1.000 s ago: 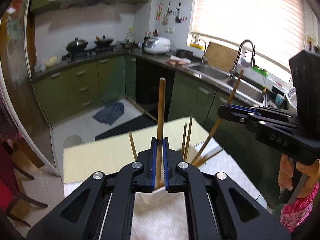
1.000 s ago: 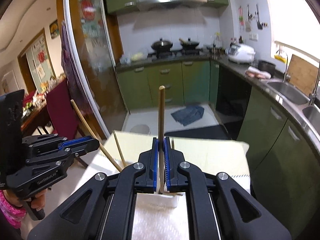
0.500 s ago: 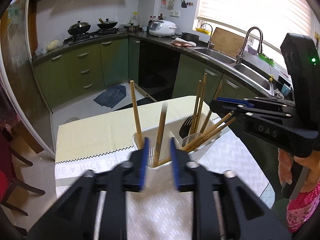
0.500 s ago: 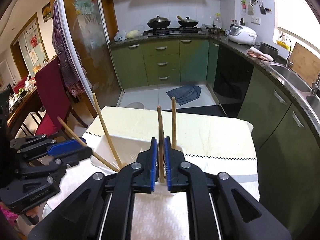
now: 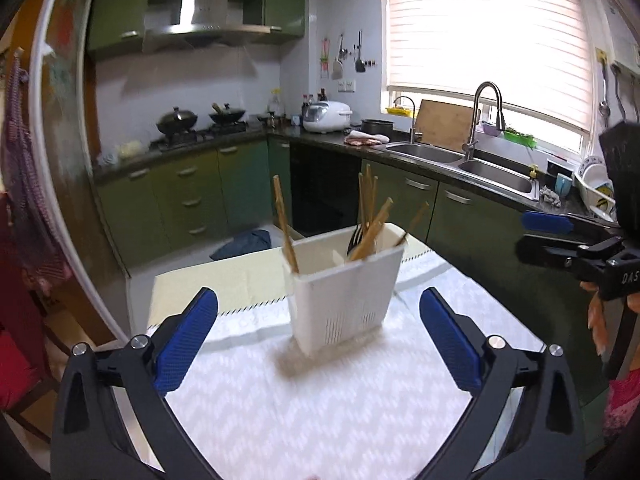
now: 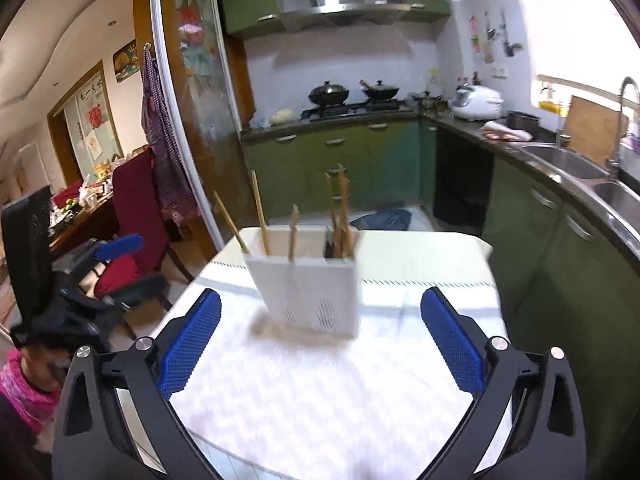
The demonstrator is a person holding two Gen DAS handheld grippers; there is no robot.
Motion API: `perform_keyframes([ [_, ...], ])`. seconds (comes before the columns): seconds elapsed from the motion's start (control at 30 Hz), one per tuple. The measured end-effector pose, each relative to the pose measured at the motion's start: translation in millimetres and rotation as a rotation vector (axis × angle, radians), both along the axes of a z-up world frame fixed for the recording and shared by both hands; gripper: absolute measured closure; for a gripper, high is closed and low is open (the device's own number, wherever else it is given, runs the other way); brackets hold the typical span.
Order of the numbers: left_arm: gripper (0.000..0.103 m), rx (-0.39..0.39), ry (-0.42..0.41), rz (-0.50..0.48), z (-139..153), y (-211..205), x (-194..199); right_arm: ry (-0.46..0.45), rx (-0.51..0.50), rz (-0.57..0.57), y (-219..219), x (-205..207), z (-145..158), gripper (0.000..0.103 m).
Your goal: Organize utensils
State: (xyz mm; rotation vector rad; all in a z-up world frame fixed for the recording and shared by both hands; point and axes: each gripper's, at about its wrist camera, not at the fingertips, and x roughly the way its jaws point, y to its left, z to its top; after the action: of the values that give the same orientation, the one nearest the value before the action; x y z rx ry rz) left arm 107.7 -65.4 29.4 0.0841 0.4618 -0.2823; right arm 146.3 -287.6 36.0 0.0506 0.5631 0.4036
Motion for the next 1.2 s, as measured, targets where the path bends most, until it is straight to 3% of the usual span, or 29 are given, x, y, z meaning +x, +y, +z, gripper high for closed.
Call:
perform_keyframes([
  [0.23, 0.007, 0.008, -0.168, 0.097, 15.8, 11.9, -97.7, -0.168, -0.022, -0.085, -23.1, -109.3, -11.9, 0.005],
  [0.4, 0.007, -0.070, -0.206, 0.205, 35.9, 29.0, -140.2, -0.177, -0.031, -0.099, -20.3, -156.2, -17.6, 0.005],
  [0.57, 0.007, -0.045, -0.201, 0.242, 31.2, 29.1, -156.6, -0.154, -0.037, -0.105, -17.1, -165.0, -22.5, 0.005],
  [0.83, 0.007, -0.099, -0.099, 0.250, 8.2, 42.9, -146.0, -0.202, -0.066, -0.140, -18.3, -169.2, -15.7, 0.004],
  [1.2, 0.007, -0.100, -0.090, 0.235, 3.4, 44.3, -144.2, -0.220, -0.077, -0.145, -16.7, -168.4, -5.5, 0.004],
])
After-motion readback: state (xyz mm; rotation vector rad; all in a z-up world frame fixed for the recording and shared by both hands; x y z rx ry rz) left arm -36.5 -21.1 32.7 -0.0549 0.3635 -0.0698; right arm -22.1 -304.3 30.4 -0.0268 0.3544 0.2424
